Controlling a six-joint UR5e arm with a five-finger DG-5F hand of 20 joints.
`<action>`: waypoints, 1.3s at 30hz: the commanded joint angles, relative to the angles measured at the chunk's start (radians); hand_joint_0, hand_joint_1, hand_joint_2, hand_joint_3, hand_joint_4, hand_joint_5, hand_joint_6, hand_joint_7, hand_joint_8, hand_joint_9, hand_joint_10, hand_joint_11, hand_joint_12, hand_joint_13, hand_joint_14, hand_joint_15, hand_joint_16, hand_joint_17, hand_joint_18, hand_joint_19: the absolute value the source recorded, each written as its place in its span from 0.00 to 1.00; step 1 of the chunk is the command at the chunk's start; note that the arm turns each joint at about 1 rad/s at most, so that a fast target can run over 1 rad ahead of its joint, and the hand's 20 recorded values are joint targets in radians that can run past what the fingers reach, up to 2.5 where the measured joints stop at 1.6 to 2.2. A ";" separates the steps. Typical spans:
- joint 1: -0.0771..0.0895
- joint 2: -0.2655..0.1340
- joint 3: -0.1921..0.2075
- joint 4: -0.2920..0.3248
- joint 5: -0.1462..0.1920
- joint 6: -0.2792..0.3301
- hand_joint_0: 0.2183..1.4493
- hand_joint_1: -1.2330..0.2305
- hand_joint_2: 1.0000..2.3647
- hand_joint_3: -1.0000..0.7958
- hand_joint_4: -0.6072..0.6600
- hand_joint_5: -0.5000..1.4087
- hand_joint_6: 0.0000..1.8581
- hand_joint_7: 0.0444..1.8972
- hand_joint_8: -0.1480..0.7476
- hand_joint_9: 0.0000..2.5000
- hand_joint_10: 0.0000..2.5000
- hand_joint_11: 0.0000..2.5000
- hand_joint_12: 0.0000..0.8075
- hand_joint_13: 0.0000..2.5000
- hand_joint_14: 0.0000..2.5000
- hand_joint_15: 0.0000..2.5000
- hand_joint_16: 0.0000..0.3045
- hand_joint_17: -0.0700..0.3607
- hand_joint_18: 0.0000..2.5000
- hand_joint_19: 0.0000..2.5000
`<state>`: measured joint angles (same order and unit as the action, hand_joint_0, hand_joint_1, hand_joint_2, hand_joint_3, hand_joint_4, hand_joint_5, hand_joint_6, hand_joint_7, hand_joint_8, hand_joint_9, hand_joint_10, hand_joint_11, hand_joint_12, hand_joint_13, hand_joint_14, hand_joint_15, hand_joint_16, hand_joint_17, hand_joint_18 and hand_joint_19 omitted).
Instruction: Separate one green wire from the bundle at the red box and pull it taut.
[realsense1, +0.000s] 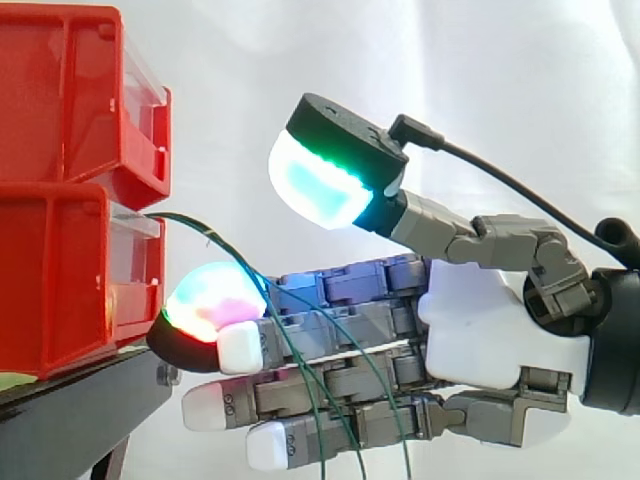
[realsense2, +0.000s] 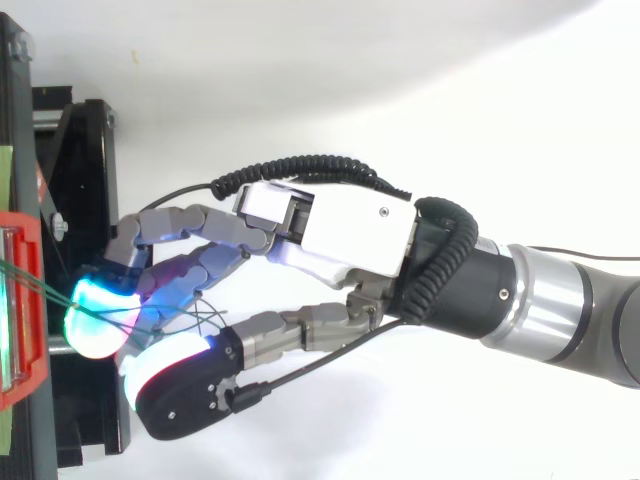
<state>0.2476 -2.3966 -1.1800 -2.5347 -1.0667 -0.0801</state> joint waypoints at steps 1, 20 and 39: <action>-0.002 -0.001 0.003 -0.006 -0.001 0.002 0.29 0.42 0.01 0.33 0.68 0.22 0.27 0.59 0.47 0.39 0.01 0.20 0.47 0.27 0.00 0.12 0.15 0.41 0.27 0.18; -0.008 0.001 0.043 -0.088 0.001 0.029 0.26 0.49 0.00 0.29 0.66 0.22 0.27 0.65 0.49 0.40 0.01 0.21 0.48 0.28 0.00 0.13 0.16 0.42 0.28 0.19; -0.033 0.001 0.043 -0.114 0.005 0.031 0.30 0.43 0.01 0.34 0.63 0.22 0.27 0.70 0.49 0.40 0.01 0.21 0.47 0.30 0.01 0.14 0.15 0.41 0.29 0.19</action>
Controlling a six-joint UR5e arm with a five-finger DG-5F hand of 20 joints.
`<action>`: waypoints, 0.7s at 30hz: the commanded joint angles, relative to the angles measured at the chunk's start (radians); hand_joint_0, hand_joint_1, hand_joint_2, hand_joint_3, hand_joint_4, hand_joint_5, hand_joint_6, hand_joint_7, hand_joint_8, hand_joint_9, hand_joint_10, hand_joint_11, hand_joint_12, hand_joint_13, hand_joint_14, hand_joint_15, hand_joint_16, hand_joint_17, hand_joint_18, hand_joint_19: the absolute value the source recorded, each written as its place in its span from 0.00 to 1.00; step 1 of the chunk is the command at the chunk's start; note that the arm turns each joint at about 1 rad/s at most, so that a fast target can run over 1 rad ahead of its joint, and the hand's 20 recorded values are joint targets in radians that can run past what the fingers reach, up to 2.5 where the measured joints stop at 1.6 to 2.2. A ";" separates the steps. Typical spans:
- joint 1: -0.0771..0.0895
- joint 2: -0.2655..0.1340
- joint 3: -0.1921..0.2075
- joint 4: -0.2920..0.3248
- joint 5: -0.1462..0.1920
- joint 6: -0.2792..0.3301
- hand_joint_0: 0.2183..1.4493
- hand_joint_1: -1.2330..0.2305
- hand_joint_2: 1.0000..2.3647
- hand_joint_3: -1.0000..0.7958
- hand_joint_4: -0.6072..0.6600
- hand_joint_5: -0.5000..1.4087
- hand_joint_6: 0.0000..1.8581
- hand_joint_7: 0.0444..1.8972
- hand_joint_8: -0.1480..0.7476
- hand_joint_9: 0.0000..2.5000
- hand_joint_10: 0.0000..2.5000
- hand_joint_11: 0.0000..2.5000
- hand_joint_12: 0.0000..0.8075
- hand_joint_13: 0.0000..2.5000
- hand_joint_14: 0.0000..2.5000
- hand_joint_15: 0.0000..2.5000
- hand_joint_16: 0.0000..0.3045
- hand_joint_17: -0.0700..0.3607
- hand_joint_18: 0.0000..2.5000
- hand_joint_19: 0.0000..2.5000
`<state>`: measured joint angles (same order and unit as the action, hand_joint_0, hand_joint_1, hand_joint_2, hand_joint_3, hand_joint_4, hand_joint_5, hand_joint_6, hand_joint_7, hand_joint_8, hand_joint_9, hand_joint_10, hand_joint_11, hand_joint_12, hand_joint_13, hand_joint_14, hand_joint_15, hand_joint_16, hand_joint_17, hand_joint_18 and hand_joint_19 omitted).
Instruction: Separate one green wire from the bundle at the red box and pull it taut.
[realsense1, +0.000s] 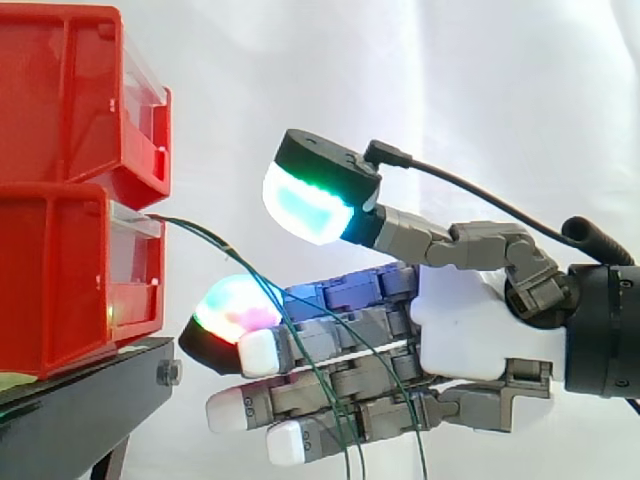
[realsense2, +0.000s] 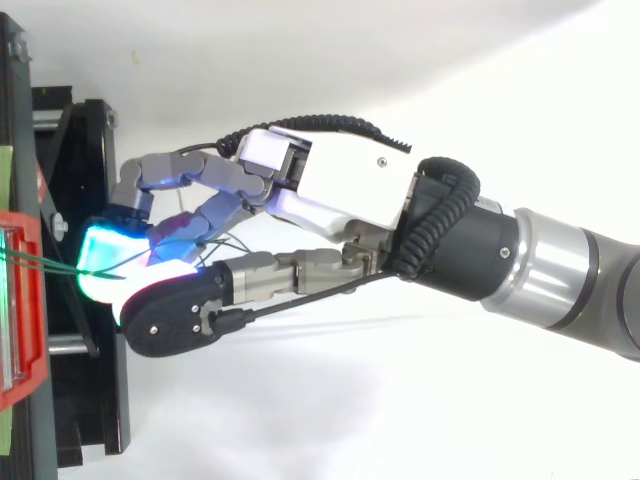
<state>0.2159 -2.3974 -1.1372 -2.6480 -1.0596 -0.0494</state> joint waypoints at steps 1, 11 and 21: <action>0.000 0.001 0.004 -0.003 -0.002 0.000 0.30 0.42 0.01 0.35 0.62 0.22 0.27 0.72 0.48 0.40 0.01 0.22 0.47 0.30 0.01 0.14 0.15 0.41 0.29 0.19; 0.008 0.001 0.017 -0.004 -0.002 -0.001 0.30 0.38 0.01 0.39 0.61 0.19 0.40 0.57 0.48 0.39 0.01 0.24 0.48 0.30 0.01 0.14 0.15 0.41 0.30 0.19; 0.008 0.001 0.020 -0.004 -0.003 0.002 0.30 0.33 0.01 0.45 0.60 0.17 0.48 0.52 0.49 0.38 0.01 0.29 0.49 0.31 0.01 0.15 0.16 0.41 0.31 0.19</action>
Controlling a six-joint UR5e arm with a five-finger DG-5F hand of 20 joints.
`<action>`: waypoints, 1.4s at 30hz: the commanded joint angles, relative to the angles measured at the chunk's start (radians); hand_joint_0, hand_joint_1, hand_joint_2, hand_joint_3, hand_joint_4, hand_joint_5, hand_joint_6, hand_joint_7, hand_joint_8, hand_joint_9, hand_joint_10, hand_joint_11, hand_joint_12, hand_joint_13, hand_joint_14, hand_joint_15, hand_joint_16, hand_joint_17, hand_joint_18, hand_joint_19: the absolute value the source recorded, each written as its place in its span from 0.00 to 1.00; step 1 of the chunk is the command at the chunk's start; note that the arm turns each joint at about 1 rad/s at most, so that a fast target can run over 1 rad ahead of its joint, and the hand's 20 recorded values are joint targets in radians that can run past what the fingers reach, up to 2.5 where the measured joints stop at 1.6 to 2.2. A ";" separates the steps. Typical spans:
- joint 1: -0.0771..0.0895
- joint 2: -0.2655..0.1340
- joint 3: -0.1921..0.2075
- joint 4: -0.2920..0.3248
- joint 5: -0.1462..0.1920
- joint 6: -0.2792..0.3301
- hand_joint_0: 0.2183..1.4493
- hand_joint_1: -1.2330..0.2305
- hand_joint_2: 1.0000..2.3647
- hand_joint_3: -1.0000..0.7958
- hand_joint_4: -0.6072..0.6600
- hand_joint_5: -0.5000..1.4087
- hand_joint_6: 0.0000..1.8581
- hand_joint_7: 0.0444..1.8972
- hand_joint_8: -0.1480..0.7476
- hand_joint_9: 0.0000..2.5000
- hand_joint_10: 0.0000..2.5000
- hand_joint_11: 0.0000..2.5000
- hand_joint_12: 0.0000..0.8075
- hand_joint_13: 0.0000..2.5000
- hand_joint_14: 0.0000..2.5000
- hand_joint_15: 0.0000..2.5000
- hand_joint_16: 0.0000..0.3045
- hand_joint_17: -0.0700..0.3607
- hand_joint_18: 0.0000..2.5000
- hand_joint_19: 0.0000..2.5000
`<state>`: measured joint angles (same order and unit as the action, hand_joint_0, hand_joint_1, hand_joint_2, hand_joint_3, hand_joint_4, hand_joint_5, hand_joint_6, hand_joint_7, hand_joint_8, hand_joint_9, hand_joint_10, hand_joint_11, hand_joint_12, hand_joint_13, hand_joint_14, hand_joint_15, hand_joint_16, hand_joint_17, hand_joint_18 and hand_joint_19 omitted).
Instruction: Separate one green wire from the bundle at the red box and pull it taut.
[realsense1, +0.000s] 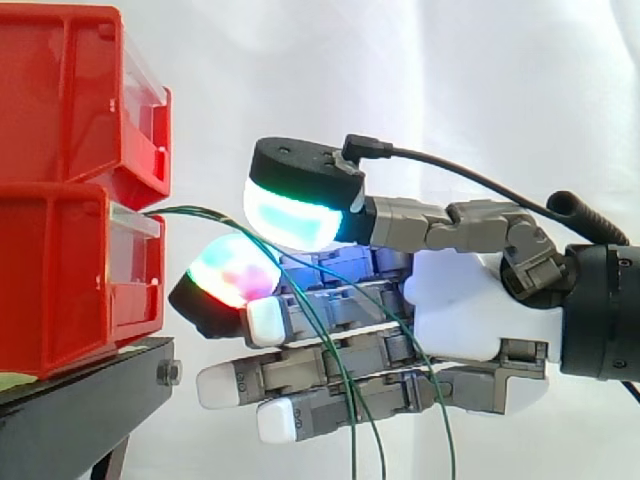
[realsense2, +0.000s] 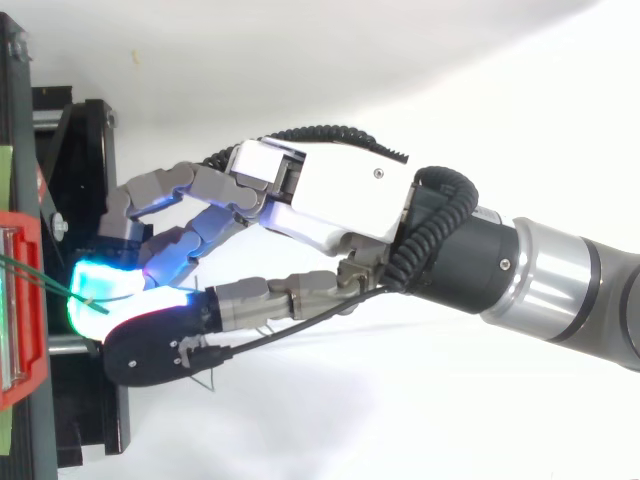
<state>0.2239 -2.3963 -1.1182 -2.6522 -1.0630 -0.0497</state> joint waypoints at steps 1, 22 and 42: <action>0.000 0.000 0.003 -0.002 0.000 0.002 0.31 0.33 0.01 0.44 0.59 0.17 0.48 0.52 0.49 0.39 0.01 0.29 0.49 0.31 0.01 0.15 0.16 0.41 0.31 0.19; -0.009 0.000 0.083 -0.169 -0.015 0.056 0.30 0.43 0.01 0.37 0.60 0.20 0.47 0.63 0.50 0.46 0.01 0.30 0.48 0.34 0.01 0.16 0.16 0.41 0.33 0.21; -0.015 0.003 0.084 -0.212 -0.037 0.083 0.39 0.22 0.01 0.39 0.47 0.18 0.50 0.61 0.47 0.41 0.01 0.31 0.47 0.31 0.01 0.16 0.15 0.40 0.32 0.18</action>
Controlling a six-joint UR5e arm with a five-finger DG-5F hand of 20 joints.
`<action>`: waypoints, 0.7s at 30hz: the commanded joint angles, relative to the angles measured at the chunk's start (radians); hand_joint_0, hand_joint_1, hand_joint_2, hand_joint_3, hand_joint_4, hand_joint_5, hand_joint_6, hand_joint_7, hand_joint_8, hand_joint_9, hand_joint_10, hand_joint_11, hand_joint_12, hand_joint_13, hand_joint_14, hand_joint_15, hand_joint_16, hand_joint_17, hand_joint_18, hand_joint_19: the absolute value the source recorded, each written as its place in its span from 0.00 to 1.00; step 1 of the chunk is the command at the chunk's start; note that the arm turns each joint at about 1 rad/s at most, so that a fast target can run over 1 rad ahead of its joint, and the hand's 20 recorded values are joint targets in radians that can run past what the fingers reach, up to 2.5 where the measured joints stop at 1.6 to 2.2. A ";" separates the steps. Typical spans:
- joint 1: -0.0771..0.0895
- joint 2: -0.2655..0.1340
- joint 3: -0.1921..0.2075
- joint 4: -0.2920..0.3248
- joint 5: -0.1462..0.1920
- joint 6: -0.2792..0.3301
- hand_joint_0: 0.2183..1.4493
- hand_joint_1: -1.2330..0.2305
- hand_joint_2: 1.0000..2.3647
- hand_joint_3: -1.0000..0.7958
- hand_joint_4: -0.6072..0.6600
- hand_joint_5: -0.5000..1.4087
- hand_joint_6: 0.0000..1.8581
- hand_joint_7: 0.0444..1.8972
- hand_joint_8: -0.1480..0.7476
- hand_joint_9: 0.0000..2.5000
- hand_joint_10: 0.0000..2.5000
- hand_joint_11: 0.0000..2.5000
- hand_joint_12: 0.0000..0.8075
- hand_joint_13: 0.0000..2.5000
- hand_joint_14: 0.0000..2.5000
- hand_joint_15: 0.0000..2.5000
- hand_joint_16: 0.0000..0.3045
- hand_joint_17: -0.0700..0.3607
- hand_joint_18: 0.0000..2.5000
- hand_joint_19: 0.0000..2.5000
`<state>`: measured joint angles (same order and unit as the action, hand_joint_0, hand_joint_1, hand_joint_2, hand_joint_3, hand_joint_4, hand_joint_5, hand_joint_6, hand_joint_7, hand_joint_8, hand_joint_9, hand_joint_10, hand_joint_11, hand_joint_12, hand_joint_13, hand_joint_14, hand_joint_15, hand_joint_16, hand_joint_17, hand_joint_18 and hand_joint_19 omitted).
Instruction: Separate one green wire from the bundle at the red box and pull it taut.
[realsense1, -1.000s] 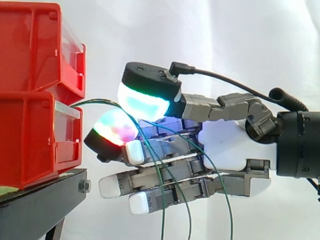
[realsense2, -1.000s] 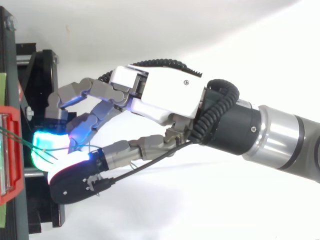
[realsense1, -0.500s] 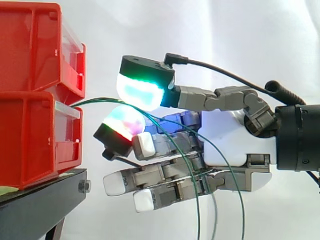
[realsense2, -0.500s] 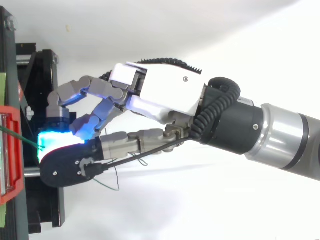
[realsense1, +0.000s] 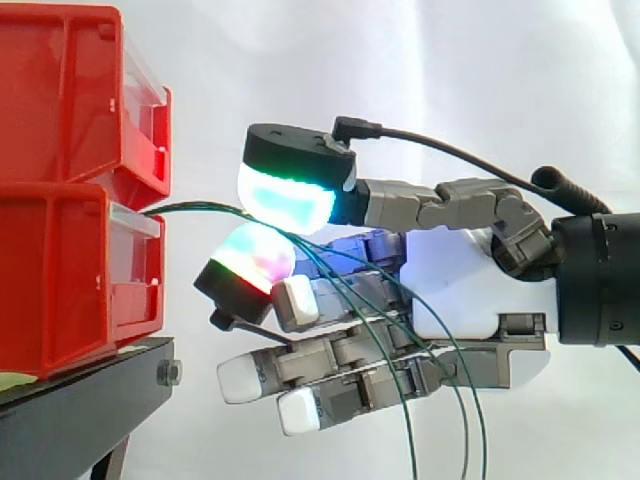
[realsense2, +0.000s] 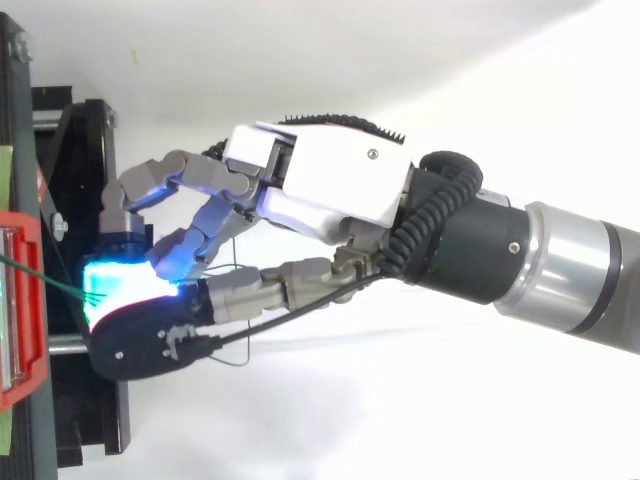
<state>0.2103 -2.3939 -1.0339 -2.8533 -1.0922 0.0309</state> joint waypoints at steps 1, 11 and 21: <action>-0.002 0.001 0.002 -0.012 -0.009 0.004 0.39 0.22 0.01 0.38 0.47 0.18 0.50 0.59 0.47 0.41 0.01 0.31 0.47 0.31 0.01 0.16 0.15 0.40 0.32 0.18; -0.002 0.001 0.002 -0.044 -0.009 0.026 0.44 0.20 0.00 0.29 0.45 0.17 0.49 0.61 0.45 0.40 0.01 0.31 0.46 0.31 0.01 0.16 0.15 0.39 0.32 0.18; -0.002 0.001 0.000 -0.054 -0.011 0.030 0.44 0.20 0.00 0.28 0.47 0.18 0.50 0.62 0.45 0.41 0.01 0.31 0.45 0.31 0.01 0.16 0.14 0.39 0.32 0.18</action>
<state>0.2085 -2.3930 -1.0334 -2.9053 -1.1023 0.0609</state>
